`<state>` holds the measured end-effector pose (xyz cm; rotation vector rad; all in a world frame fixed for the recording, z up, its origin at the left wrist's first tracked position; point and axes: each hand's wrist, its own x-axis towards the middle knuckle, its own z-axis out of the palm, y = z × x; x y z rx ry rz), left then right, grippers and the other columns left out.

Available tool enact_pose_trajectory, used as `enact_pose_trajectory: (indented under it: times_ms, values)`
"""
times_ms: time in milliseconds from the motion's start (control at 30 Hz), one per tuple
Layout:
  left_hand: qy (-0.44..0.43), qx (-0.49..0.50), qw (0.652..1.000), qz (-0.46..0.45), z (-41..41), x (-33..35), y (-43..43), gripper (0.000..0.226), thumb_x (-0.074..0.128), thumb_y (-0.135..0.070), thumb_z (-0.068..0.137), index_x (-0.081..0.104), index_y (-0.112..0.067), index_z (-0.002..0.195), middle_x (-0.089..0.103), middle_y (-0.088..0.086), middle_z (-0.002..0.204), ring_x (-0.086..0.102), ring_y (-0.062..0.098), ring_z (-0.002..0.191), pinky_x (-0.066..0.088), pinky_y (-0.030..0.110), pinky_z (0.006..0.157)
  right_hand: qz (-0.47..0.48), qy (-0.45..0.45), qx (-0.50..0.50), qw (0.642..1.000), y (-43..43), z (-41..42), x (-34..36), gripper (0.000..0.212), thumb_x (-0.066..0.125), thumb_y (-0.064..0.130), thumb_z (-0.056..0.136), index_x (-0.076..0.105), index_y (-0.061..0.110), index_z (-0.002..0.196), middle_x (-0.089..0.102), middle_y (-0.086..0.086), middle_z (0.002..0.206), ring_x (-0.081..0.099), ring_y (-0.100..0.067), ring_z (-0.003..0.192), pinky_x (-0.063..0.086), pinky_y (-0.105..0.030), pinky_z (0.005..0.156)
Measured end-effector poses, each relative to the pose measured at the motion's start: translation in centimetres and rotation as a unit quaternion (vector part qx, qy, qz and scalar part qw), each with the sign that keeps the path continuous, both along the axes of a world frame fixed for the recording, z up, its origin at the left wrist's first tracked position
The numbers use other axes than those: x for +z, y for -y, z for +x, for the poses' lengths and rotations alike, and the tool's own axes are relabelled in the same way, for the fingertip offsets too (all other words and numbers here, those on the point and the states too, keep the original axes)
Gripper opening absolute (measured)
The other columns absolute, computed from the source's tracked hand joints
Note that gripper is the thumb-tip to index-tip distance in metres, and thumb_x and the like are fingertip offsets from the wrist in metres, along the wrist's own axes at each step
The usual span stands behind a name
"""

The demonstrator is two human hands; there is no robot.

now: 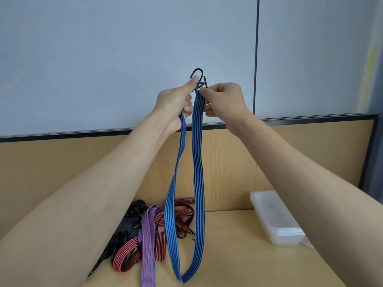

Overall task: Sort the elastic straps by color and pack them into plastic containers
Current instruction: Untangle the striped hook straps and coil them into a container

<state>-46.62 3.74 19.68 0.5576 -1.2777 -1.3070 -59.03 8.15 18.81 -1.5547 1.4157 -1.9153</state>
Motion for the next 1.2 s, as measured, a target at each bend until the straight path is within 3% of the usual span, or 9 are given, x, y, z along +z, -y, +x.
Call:
enact_pose_trajectory:
  times_ms: [100,167,267,400,667,767,900,1067,1200]
  values:
    - [0.061,0.054,0.996,-0.045,-0.3,-0.3,0.1,0.025,0.070,-0.031,0.096,0.060,-0.016,0.079,0.050,-0.006,0.059,0.040,0.007,0.046,0.034,0.020,0.044,-0.002,0.007,0.024,1.000,-0.2,0.4,0.1,0.018,0.064,0.022,0.097,0.066,0.005,0.090,0.074,-0.006,0.077,0.071,-0.015,0.062,0.057,-0.027,0.061]
    - [0.070,0.059,0.994,-0.054,-0.3,-0.1,-0.2,0.029,0.065,-0.033,0.099,0.055,-0.017,0.076,0.043,-0.008,0.054,0.037,0.007,0.041,0.031,0.022,0.044,-0.001,0.009,0.032,0.999,-0.3,0.7,0.2,0.017,0.064,0.022,0.097,0.064,0.007,0.089,0.077,-0.011,0.083,0.074,-0.021,0.067,0.057,-0.029,0.063]
    - [0.034,-0.003,0.999,-0.033,0.0,0.1,-0.5,0.030,0.068,-0.022,0.092,0.046,-0.018,0.073,0.027,-0.004,0.056,0.025,0.013,0.047,0.023,0.026,0.048,-0.007,0.003,0.022,1.000,-0.3,1.0,0.3,0.019,0.065,0.021,0.096,0.063,0.007,0.084,0.073,-0.008,0.076,0.073,-0.022,0.065,0.057,-0.029,0.060]
    - [-0.022,-0.033,0.999,0.002,0.1,0.0,-0.4,0.027,0.045,0.004,0.089,0.037,-0.017,0.075,0.027,0.001,0.063,0.021,0.013,0.052,0.022,0.025,0.047,-0.013,0.011,0.004,1.000,-0.1,0.9,0.3,0.021,0.067,0.021,0.095,0.063,0.008,0.079,0.067,-0.001,0.066,0.065,-0.013,0.054,0.054,-0.024,0.054]
    - [0.011,0.032,0.999,-0.025,0.1,-0.6,0.8,0.017,0.046,-0.007,0.103,0.062,-0.003,0.101,0.078,0.003,0.087,0.052,0.013,0.068,0.043,0.022,0.054,0.006,0.034,-0.024,0.999,0.4,-0.1,-0.5,0.019,0.066,0.021,0.095,0.067,0.007,0.083,0.069,0.000,0.068,0.065,-0.010,0.052,0.058,-0.025,0.056]
    - [0.033,0.032,0.998,-0.043,0.4,-0.5,0.9,0.019,0.050,-0.016,0.104,0.066,-0.007,0.103,0.079,-0.001,0.101,0.050,0.012,0.076,0.041,0.021,0.055,0.014,0.044,-0.018,0.999,0.6,-0.3,-0.9,0.019,0.066,0.021,0.095,0.066,0.008,0.082,0.068,0.001,0.067,0.065,-0.011,0.051,0.054,-0.023,0.054]
    - [-0.001,0.012,0.999,-0.043,0.2,-0.2,0.3,0.015,0.043,-0.015,0.108,0.058,-0.014,0.109,0.079,0.006,0.096,0.059,0.014,0.075,0.047,0.024,0.058,0.010,0.040,-0.011,0.999,0.6,0.0,-0.9,0.019,0.065,0.021,0.096,0.067,0.007,0.084,0.069,0.001,0.070,0.066,-0.009,0.051,0.053,-0.021,0.053]
    - [-0.005,0.029,0.998,-0.058,-0.1,0.0,0.1,0.014,0.044,-0.012,0.108,0.057,-0.013,0.113,0.077,0.008,0.089,0.063,0.018,0.079,0.055,0.038,0.080,0.004,0.020,-0.020,1.000,0.4,0.3,-0.6,0.023,0.064,0.023,0.097,0.070,0.001,0.096,0.074,-0.005,0.083,0.071,-0.010,0.057,0.054,-0.024,0.055]
    - [-0.025,0.037,0.998,-0.051,-0.3,0.0,0.0,0.014,0.050,-0.011,0.106,0.057,-0.009,0.118,0.071,0.010,0.083,0.061,0.017,0.071,0.054,0.031,0.072,-0.008,0.021,-0.018,1.000,0.2,0.4,-0.7,0.020,0.067,0.025,0.095,0.069,0.005,0.092,0.076,-0.006,0.085,0.074,-0.014,0.063,0.058,-0.027,0.059]
